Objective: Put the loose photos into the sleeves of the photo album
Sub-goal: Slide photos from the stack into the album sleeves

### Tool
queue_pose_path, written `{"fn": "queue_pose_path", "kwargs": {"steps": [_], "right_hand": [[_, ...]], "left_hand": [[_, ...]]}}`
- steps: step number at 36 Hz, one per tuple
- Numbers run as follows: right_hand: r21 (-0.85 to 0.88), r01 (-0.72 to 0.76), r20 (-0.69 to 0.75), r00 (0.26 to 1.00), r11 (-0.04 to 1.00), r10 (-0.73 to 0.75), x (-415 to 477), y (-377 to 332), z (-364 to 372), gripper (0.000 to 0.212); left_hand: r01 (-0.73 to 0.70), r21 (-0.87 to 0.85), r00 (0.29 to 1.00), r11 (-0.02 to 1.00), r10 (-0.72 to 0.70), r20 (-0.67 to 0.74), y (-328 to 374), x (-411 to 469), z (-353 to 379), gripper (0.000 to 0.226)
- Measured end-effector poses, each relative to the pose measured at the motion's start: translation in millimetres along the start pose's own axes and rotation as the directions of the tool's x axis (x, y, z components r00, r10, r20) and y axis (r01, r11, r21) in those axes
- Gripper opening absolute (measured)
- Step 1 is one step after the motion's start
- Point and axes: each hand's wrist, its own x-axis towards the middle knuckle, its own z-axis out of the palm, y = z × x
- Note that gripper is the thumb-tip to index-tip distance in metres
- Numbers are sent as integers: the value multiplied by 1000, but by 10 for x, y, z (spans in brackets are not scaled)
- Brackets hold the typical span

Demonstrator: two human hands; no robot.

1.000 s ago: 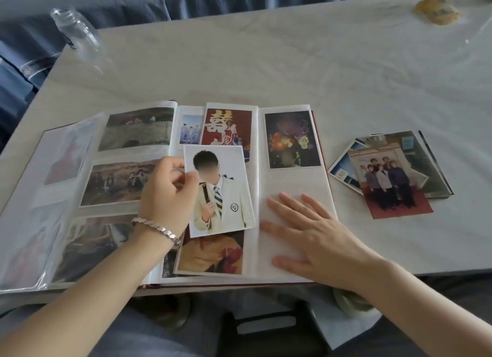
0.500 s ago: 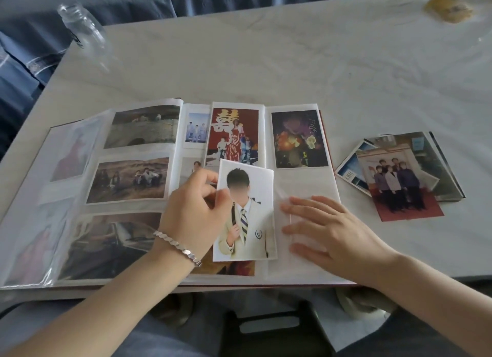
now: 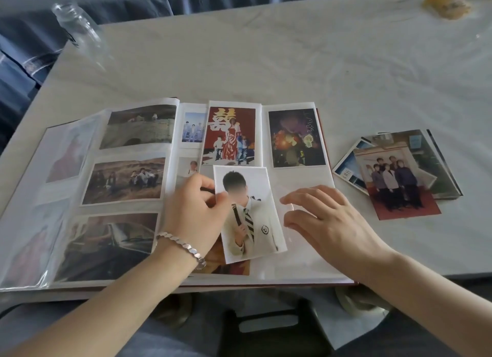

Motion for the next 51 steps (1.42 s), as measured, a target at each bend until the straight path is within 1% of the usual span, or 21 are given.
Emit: {"fn": "queue_pose_path", "kwargs": {"steps": [3, 6, 10, 12, 15, 17, 19, 21, 23, 24, 25, 27, 29, 33, 37, 39, 42, 46, 51], "right_hand": [[1, -21, 22, 1000, 1000, 21, -2, -13, -16, 21], [9, -43, 39, 998, 999, 43, -13, -37, -30, 9], [79, -133, 43, 991, 988, 130, -75, -44, -12, 11], [130, -210, 42, 978, 969, 206, -129, -19, 10, 19], [171, -348, 58, 937, 922, 343, -189, 32, 16, 31], [190, -435, 93, 901, 880, 425, -204, 57, 1, 37], [209, -523, 140, 852, 827, 504, -199, 74, -29, 40], [221, -579, 175, 815, 785, 552, -200, 76, -38, 44], [220, -590, 187, 807, 777, 559, -206, 69, -29, 44], [219, -585, 187, 811, 781, 555, -207, 64, -22, 44], [219, -584, 191, 811, 781, 553, -210, 59, -12, 43], [217, -594, 203, 804, 775, 559, -218, 55, 5, 43], [216, -592, 197, 806, 777, 559, -226, 54, 17, 45], [216, -578, 172, 816, 787, 552, -237, 62, 42, 41], [211, -570, 162, 822, 794, 546, -243, 71, 54, 40], [221, -575, 167, 818, 788, 550, -236, 65, 44, 43], [242, -577, 169, 817, 780, 552, -235, 59, 37, 49], [322, -581, 153, 811, 747, 565, -262, 72, 58, 41], [404, -583, 136, 800, 705, 584, -290, 98, 85, 45]], "left_hand": [[98, -19, 991, 995, -96, 89, 14, -30, 37, 12], [165, -21, 971, 986, -158, 178, 6, -43, 54, 14], [160, 26, 952, 987, -161, 259, -25, -7, 13, 12], [147, 51, 946, 988, -155, 284, -18, 15, -25, 12], [138, 87, 933, 987, -160, 324, 7, 45, -67, 12], [139, 105, 924, 985, -167, 343, 41, 64, -96, 13], [155, 103, 914, 982, -183, 362, 85, 82, -122, 13], [190, 83, 900, 978, -207, 383, 119, 94, -135, 12], [219, 69, 887, 973, -228, 401, 125, 108, -145, 13], [225, 64, 883, 972, -231, 409, 122, 112, -150, 23], [224, 65, 880, 972, -231, 415, 121, 114, -153, 38], [196, 77, 883, 978, -210, 420, 131, 103, -163, 64], [168, 72, 888, 983, -183, 422, 158, 89, -176, 72], [122, 60, 898, 991, -136, 419, 150, 84, -165, 63], [123, 27, 896, 992, -123, 427, 156, 92, -139, 56], [129, 17, 892, 992, -123, 434, 161, 114, -121, 55], [125, 36, 883, 992, -128, 452, 141, 168, -77, 55], [110, 67, 868, 992, -128, 480, 142, 214, -8, 51], [9, 158, 863, 987, -87, 498, 193, 295, 2, 43]]}}
